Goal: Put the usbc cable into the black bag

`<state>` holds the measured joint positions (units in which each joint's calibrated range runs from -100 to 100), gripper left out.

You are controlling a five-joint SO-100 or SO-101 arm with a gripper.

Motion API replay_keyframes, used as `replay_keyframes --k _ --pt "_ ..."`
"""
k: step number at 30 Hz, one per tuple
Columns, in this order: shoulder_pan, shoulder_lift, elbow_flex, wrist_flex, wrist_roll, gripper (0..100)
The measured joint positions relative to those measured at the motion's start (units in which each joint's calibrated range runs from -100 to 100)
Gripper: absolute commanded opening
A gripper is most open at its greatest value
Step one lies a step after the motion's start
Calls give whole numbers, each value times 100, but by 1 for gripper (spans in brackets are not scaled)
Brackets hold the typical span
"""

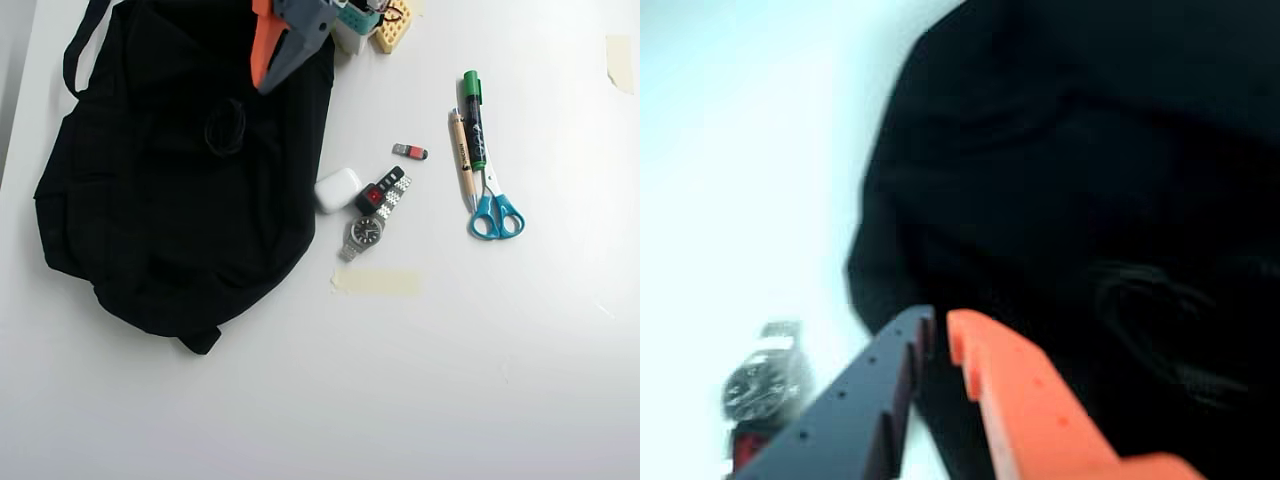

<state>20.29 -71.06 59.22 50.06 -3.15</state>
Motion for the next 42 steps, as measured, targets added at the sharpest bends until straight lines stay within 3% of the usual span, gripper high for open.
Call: replay_keyframes --k 5,8,23,28,34,42 --pt "-2488 -1860 904 443 -186 2" --pt "-3222 -2552 1596 443 -430 2" --pt "-3105 -2719 3695 699 -493 2" --pt "-2980 -2727 3908 827 -493 2" --pt "-2936 -2727 3933 1866 -488 2" --pt "-2928 -2727 3942 1986 -484 2"
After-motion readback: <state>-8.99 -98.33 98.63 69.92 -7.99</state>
